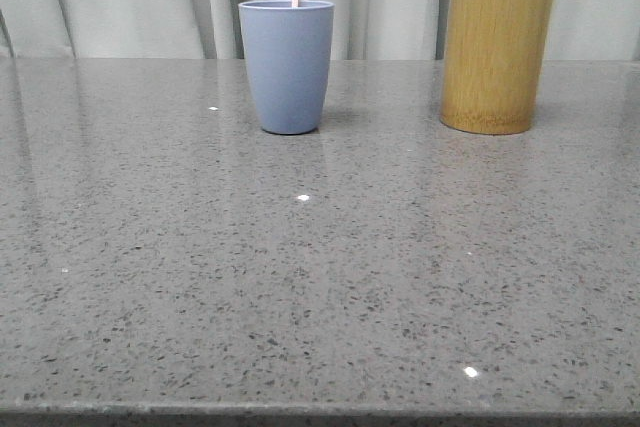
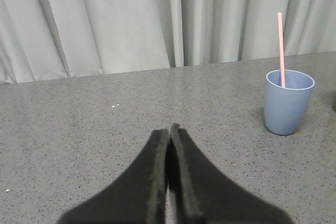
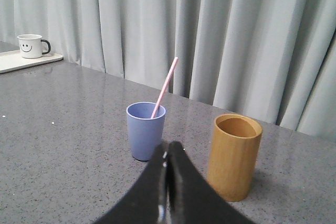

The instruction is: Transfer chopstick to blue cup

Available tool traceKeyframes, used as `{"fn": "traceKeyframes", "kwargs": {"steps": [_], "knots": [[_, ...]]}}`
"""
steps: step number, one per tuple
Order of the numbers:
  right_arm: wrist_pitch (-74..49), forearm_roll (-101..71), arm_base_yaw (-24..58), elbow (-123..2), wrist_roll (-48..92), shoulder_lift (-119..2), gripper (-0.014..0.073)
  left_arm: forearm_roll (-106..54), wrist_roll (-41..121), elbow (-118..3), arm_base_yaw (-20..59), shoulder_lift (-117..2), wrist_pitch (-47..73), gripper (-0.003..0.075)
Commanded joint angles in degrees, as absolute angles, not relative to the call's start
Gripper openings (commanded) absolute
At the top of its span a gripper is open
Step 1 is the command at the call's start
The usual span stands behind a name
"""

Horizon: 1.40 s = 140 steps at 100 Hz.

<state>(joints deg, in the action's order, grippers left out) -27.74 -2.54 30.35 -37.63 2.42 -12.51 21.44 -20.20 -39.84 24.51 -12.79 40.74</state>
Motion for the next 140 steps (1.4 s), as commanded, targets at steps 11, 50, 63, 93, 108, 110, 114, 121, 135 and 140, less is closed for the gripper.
{"fn": "traceKeyframes", "kwargs": {"steps": [11,50,63,93,108,110,114,121,135,140], "knots": [[-23.3,-2.0,30.3,-38.8,2.9,-13.2,-0.0069,20.8,-20.6,-40.4,24.8,-13.5,36.2,-0.0019],[-23.3,-2.0,30.3,-38.8,2.9,-13.2,-0.0069,13.3,-10.6,-28.1,19.3,-13.0,17.0,-0.0019],[-23.3,-2.0,30.3,-38.8,2.9,-13.2,-0.0069,4.4,-1.3,-21.4,14.2,-11.6,6.9,-0.0019],[-23.2,-2.0,30.3,-38.8,2.9,-13.2,-0.0069,-2.0,1.0,-8.3,5.7,-3.8,1.1,-0.0019],[-23.2,-2.0,30.3,-38.8,2.9,-13.2,-0.0069,-2.5,1.0,-2.7,2.4,-0.3,-3.1,-0.0019],[-23.2,-2.0,30.3,-38.8,2.9,-13.2,-0.0069,-2.5,1.0,-2.1,1.9,0.0,-3.2,-0.0019],[-23.2,-2.0,30.3,-38.8,2.9,-13.2,-0.0069,-2.5,1.0,-1.2,1.2,0.8,-3.2,-0.0019],[-23.2,-2.0,30.3,-38.8,2.9,-13.2,-0.0069,-2.5,0.9,0.5,0.4,2.1,-3.2,-0.0019],[-23.2,-2.0,30.3,-38.8,2.9,-13.2,-0.0069,-2.7,0.7,0.6,0.3,2.2,0.8,-0.0019],[-23.2,-2.0,30.3,-38.8,2.9,-13.2,-0.0069,-2.7,0.7,0.6,0.3,2.2,0.7,-0.0019]]}}
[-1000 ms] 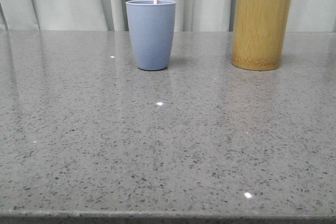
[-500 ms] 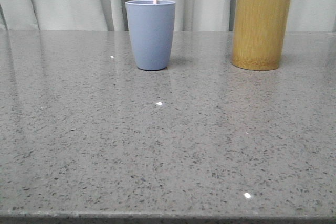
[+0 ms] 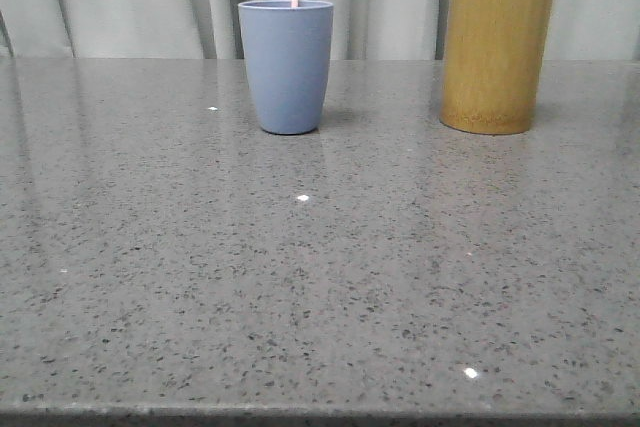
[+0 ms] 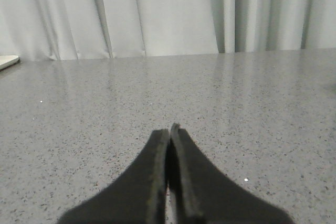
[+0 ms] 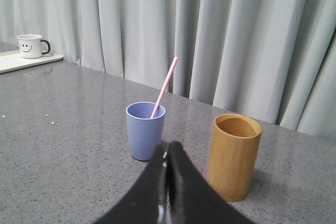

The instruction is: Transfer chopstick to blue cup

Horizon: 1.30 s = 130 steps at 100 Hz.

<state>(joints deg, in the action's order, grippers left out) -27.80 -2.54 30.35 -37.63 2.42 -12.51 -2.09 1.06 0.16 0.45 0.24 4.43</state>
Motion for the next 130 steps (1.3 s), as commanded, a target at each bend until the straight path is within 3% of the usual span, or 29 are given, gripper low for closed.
{"fn": "traceKeyframes", "kwargs": {"steps": [1,107,130], "knots": [[-23.2,-2.0,30.3,-38.8,2.9,-13.2,-0.0069,-2.7,0.7,0.6,0.3,2.2,0.7,-0.0019],[-22.8,-2.0,30.3,-38.8,2.9,-13.2,-0.0069,-2.7,0.7,0.6,0.3,2.2,0.0,-0.0019],[-13.0,-1.9,27.0,-34.7,2.9,-13.2,-0.0069,-2.7,0.7,0.6,0.3,2.2,0.0,-0.0019]]}}
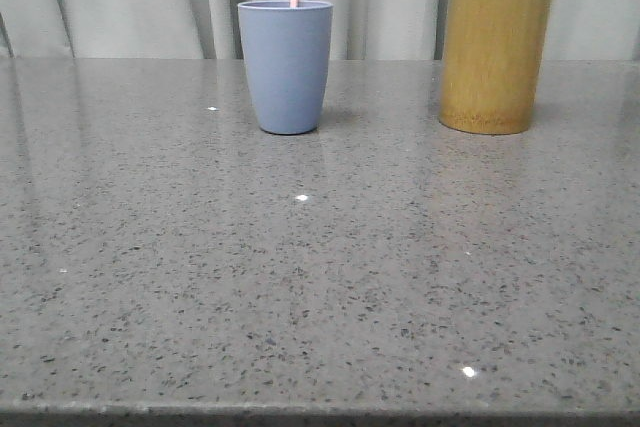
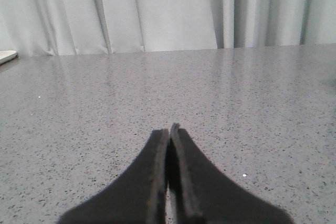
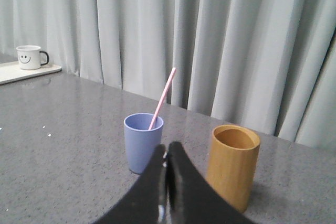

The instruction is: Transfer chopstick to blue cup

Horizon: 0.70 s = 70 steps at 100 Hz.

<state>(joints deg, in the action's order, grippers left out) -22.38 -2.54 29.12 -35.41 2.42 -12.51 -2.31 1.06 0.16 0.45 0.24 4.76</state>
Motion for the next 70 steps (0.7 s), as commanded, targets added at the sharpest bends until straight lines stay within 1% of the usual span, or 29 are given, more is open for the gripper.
{"fn": "traceKeyframes", "kwargs": {"steps": [1,12,24,53,70], "knots": [[-11.9,-1.7,26.7,-34.1,2.9,-13.2,-0.0069,-2.7,0.7,0.6,0.3,2.2,0.0,-0.0019],[-2.5,-1.7,21.7,-29.0,2.9,-13.1,-0.0069,-2.7,0.7,0.6,0.3,2.2,0.0,-0.0019],[3.0,-1.7,16.4,-23.1,2.9,-10.9,-0.0069,-2.7,0.7,0.6,0.3,2.2,0.0,-0.0019],[3.4,-1.7,2.8,-11.0,1.2,-4.0,-0.0069,-2.7,0.7,0.6,0.3,2.2,0.0,-0.0019],[3.4,-1.6,-1.9,-4.9,1.1,-0.1,-0.0069,-2.7,0.7,0.6,0.3,2.2,0.0,-0.0019]]}}
